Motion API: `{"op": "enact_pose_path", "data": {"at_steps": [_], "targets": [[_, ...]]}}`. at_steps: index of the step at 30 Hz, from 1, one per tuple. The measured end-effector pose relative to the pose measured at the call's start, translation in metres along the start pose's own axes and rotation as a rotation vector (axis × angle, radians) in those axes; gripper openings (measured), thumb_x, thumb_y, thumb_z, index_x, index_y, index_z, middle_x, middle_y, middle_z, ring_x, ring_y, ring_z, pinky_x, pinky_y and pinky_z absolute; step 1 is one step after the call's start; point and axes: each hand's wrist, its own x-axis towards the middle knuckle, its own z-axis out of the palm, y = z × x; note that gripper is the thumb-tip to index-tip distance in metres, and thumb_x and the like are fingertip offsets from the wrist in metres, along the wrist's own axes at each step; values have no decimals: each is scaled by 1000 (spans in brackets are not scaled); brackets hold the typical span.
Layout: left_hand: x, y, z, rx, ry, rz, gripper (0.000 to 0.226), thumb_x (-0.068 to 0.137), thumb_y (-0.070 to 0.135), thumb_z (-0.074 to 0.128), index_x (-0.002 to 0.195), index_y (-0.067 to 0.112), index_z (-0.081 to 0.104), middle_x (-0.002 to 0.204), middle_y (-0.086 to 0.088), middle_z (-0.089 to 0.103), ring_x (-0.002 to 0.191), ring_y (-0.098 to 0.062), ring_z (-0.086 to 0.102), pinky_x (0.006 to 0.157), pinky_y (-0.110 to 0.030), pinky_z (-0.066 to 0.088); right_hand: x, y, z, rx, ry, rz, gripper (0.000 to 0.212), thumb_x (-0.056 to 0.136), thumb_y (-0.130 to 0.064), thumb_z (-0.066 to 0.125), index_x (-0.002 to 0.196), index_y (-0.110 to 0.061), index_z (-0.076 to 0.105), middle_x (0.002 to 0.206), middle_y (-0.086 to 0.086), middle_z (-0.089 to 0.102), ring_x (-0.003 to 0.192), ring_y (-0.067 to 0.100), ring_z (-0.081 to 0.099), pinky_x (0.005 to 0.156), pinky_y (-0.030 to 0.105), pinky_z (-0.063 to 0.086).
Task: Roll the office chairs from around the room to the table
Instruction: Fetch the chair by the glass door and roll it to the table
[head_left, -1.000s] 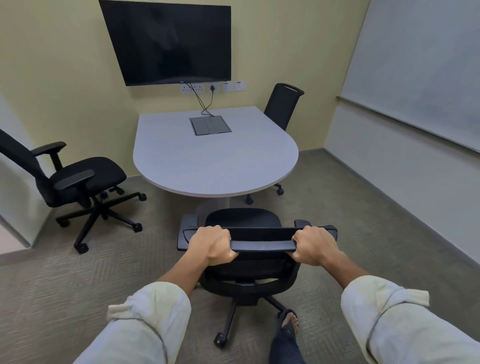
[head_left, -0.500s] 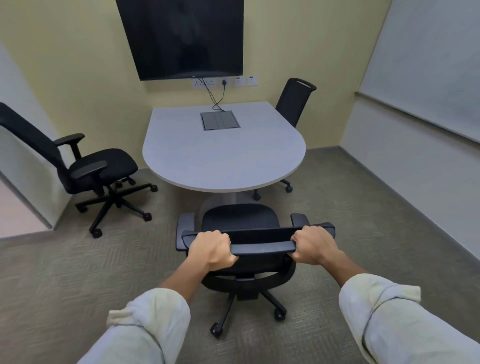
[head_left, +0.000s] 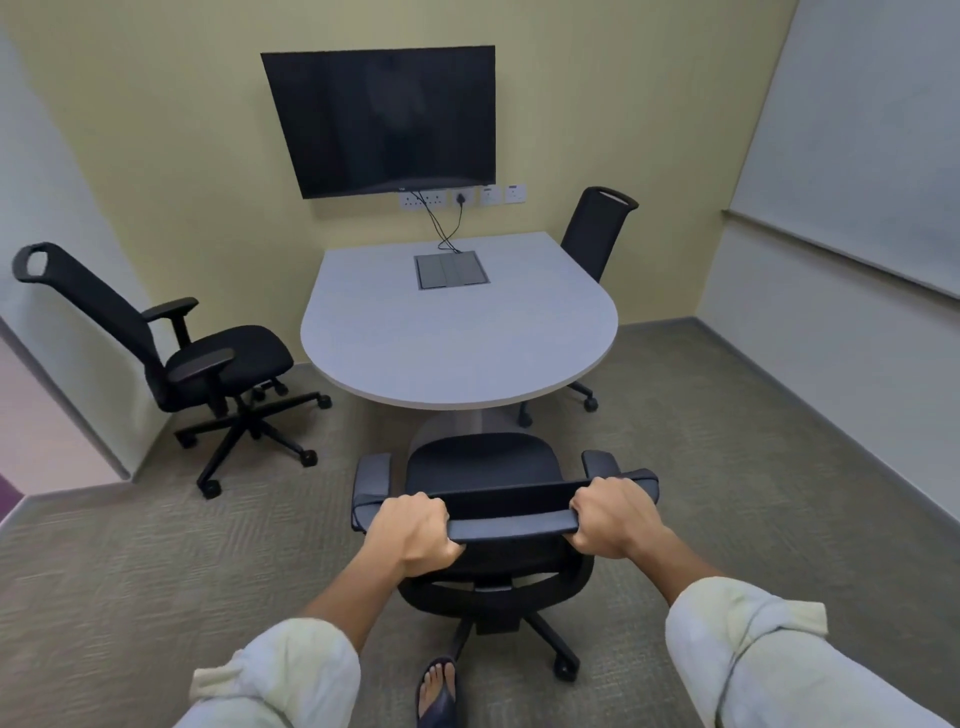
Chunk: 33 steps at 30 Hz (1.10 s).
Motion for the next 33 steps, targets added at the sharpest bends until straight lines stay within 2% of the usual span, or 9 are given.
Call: {"op": "enact_pose_path", "data": {"at_steps": [6, 9, 12, 21, 25, 31, 33], "targets": [[8, 2, 6, -17, 19, -14, 43, 62, 62, 39, 51, 21, 39, 48, 8, 41, 42, -11, 36, 45, -30, 24, 10, 9, 7, -1, -4, 17, 30, 69, -48, 52, 72, -23, 68, 67, -2, 66, 64, 25, 64, 56, 32, 45], [22, 0, 7, -16, 38, -11, 42, 62, 62, 38, 51, 21, 37, 47, 8, 41, 41, -10, 36, 44, -28, 22, 21, 17, 8, -7, -10, 23, 28, 69, -46, 52, 71, -22, 67, 65, -2, 65, 63, 24, 63, 56, 33, 49], [43, -2, 7, -20, 27, -1, 42, 63, 63, 39, 52, 23, 38, 49, 9, 41, 43, -9, 38, 43, -28, 21, 35, 28, 6, -10, -14, 26, 29, 71, -46, 53, 74, -22, 68, 69, -1, 66, 65, 25, 64, 56, 33, 46], [100, -1, 2, -48, 30, 5, 42, 65, 64, 38, 51, 24, 39, 47, 10, 44, 41, -10, 41, 42, -26, 21, 82, 70, 5, -27, 17, 1, 30, 72, -47, 52, 75, -23, 70, 65, -4, 62, 62, 24, 60, 55, 31, 37], [129, -8, -2, -33, 7, 0, 41, 64, 63, 37, 53, 25, 44, 51, 7, 49, 44, -11, 44, 43, -28, 23, 106, 82, 3, -8, 4, -3, 29, 71, -46, 51, 76, -23, 69, 61, -6, 54, 56, 22, 52, 54, 30, 38], [171, -22, -3, -13, -9, -44, 40, 65, 60, 40, 56, 23, 52, 52, 6, 53, 46, -14, 48, 44, -29, 26, 153, 101, 1, -1, -31, -20, 23, 68, -44, 48, 68, -25, 61, 54, -8, 45, 52, 22, 49, 51, 30, 38], [187, -29, -2, -4, -2, -51, 40, 65, 60, 40, 56, 23, 51, 52, 6, 52, 45, -14, 47, 44, -29, 26, 172, 106, 1, 2, -37, -24, 25, 68, -45, 48, 68, -24, 62, 56, -7, 48, 54, 22, 52, 52, 31, 40]]}}
